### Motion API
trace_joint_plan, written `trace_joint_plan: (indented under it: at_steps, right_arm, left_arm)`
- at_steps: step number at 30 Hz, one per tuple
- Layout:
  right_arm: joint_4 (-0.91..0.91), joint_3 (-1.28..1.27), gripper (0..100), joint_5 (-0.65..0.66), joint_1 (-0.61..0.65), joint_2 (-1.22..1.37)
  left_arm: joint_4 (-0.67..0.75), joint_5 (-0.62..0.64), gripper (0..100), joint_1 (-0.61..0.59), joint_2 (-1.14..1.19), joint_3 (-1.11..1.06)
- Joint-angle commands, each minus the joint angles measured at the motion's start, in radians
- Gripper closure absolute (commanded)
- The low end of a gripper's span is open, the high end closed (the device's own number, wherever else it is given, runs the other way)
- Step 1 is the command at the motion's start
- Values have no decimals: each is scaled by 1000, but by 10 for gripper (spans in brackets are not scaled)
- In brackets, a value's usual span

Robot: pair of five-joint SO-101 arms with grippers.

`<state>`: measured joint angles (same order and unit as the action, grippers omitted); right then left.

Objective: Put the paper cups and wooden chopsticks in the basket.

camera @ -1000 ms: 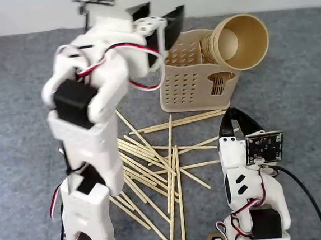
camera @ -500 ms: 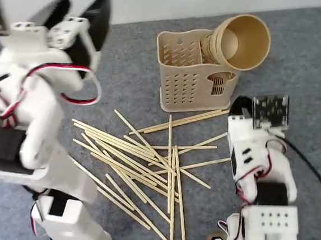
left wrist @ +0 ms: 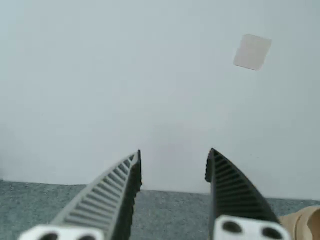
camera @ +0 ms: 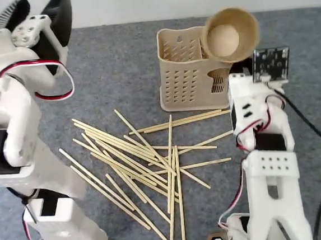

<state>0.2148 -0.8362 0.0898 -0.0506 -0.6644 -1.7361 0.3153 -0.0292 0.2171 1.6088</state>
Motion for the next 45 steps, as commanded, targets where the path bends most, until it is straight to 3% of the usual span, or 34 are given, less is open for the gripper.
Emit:
trace_joint_plan:
  at_steps: [1,7,19,25,30,35,40,45]
  right_arm:
    - [-33,150,989,11,16,51]
    - [-10,203,989,11,38,68]
    - [315,203,984,11,27,-88]
    - [237,206,984,11,71,-153]
    - [35,230,985,12,76,-22]
    - [-27,384,987,5,21,214]
    - [48,586,986,5,15,453]
    - [285,773,986,9,8,638]
  left_arm:
    - [-23,17,802,-23,-37,67]
    - [-23,17,802,-35,-37,28]
    - [-23,17,802,-37,-37,-35]
    - [-23,17,802,-37,-37,-35]
    - [-23,17,802,-63,-37,-35]
    - [-23,17,802,-138,-37,-36]
    - [-23,17,802,-186,-37,-85]
    - [-23,17,802,-232,-37,-142]
